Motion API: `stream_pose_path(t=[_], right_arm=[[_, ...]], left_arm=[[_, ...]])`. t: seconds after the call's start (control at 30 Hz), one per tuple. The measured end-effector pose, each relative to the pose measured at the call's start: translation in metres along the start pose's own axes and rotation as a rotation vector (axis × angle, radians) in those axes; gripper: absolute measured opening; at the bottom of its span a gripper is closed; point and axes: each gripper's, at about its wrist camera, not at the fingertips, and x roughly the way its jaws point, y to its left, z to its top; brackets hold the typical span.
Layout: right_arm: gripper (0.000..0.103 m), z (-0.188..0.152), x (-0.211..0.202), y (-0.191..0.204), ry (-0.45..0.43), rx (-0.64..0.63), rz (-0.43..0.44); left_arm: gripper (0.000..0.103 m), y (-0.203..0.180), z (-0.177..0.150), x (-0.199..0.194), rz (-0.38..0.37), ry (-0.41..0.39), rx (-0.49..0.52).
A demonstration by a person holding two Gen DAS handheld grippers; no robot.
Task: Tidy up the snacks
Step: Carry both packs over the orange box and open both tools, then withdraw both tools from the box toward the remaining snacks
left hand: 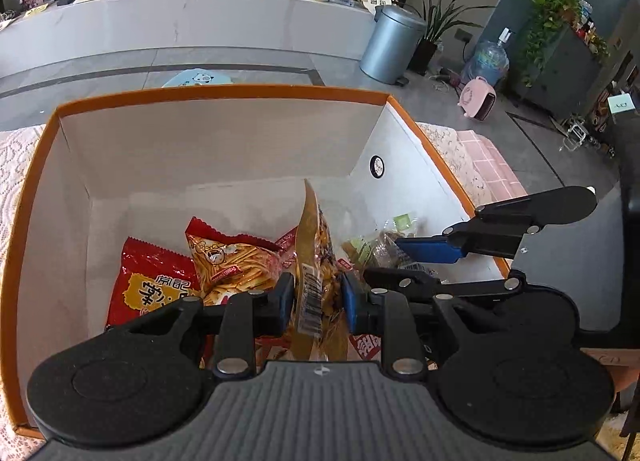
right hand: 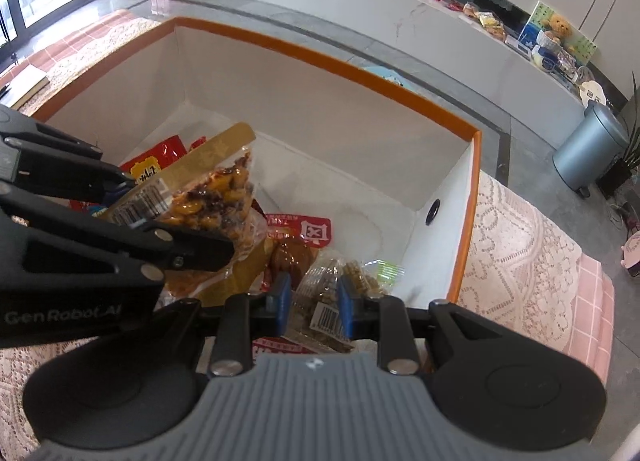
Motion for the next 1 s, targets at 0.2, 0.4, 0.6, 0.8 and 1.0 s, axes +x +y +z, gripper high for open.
stream_pose_path(t=[0.2, 0.4, 0.6, 0.8, 1.0], right_arm=[[0.026, 0.001, -0.005, 0.003, 0.009, -0.014, -0.042], [0.043, -0.001, -0.021, 0.002, -0.019, 0.010, -0.062], [0.054, -0.007, -0.051, 0.007, -0.086, 0.053, -0.090], [0.060, -0.021, -0.085, 0.015, -0.158, 0.131, -0.081], [0.067, -0.049, -0.127, 0.025, -0.283, 0.223, -0.048]], left_arm=[[0.035, -0.004, 0.004, -0.011, 0.031, -0.013, 0.017], [0.048, -0.008, 0.001, -0.032, 0.024, -0.066, 0.016], [0.060, -0.018, -0.008, -0.072, 0.027, -0.151, 0.068], [0.064, -0.024, -0.028, -0.119, 0.042, -0.222, 0.092], [0.068, -0.018, -0.054, -0.163, 0.103, -0.287, 0.091]])
